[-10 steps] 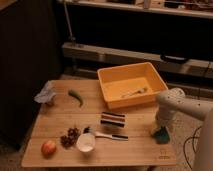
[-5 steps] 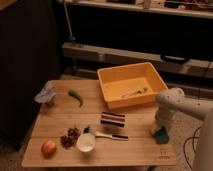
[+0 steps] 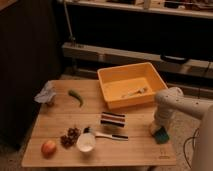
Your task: Wipe tray with sponge
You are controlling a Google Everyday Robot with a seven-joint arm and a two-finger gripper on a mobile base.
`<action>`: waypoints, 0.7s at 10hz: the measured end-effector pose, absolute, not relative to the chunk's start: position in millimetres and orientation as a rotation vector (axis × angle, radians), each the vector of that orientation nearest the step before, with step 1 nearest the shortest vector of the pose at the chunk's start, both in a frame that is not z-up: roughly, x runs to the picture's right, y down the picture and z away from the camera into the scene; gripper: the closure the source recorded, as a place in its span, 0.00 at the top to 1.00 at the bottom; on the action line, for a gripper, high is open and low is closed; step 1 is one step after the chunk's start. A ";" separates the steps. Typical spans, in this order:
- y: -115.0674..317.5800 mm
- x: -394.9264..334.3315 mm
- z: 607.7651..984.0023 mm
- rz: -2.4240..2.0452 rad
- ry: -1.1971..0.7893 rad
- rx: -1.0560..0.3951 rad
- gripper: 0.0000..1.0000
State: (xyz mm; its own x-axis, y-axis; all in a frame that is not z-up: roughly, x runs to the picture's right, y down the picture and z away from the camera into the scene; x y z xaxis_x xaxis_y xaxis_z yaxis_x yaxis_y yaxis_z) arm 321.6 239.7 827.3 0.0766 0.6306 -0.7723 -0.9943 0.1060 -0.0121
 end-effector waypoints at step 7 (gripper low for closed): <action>206.7 297.4 791.3 1.330 0.713 -0.638 0.00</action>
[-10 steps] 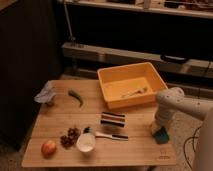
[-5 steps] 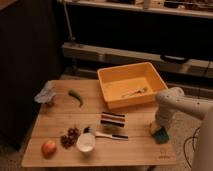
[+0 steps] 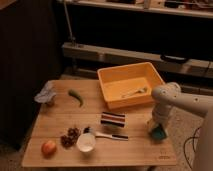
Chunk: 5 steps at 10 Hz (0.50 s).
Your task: Wipe tray with sponge
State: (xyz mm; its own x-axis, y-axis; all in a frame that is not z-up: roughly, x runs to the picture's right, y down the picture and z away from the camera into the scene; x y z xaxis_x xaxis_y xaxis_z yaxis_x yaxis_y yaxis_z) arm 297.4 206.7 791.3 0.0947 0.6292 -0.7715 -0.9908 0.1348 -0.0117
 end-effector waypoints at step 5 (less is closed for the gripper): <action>135.6 247.7 710.8 1.245 0.684 -0.572 0.00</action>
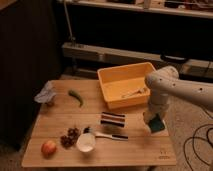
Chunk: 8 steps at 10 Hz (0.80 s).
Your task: Wipe tray with sponge
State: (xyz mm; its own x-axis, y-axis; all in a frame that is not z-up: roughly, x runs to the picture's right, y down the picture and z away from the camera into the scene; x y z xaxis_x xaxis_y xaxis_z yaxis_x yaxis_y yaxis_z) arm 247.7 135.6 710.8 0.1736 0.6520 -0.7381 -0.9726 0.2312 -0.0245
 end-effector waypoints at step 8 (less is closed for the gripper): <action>66.3 159.5 596.3 1.038 0.752 -0.426 0.00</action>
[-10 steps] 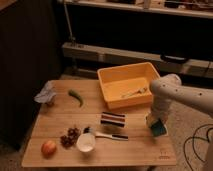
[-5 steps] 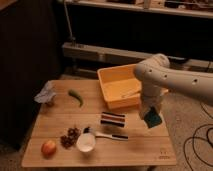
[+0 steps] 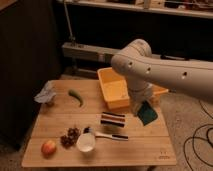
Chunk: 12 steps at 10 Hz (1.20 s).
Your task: Wipe tray with sponge
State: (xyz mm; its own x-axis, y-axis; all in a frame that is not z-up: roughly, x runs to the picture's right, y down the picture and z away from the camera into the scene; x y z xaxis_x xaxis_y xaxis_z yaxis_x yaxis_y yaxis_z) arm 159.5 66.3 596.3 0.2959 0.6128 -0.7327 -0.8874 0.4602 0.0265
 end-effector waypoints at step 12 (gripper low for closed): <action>-89.2 188.4 645.7 1.159 0.319 -0.421 0.00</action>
